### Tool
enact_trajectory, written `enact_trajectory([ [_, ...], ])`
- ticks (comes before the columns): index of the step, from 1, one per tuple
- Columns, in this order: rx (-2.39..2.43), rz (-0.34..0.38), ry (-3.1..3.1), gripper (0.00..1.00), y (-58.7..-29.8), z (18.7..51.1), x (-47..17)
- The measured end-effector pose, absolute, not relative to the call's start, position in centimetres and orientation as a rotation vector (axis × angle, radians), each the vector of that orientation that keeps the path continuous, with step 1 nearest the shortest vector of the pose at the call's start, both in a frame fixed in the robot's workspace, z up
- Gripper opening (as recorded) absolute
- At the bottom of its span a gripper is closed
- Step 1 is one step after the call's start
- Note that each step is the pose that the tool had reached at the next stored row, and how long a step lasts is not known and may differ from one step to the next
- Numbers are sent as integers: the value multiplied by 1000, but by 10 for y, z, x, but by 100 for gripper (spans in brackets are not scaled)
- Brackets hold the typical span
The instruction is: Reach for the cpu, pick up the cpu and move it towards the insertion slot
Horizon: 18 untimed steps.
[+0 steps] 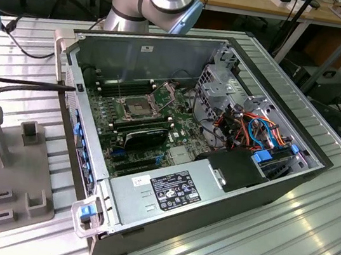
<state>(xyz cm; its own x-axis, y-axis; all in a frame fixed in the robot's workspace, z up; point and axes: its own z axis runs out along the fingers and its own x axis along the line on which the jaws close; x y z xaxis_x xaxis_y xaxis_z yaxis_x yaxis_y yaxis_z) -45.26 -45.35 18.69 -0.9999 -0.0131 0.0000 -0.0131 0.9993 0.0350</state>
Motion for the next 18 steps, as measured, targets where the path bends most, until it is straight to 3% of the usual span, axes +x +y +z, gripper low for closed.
enact_trajectory([
  [1, 20, -50, -3140, 72, -453, 186, -453],
  [3, 20, -49, -3139, 55, -454, 193, -452],
  [18, 20, -49, -3136, 55, -454, 210, -452],
])
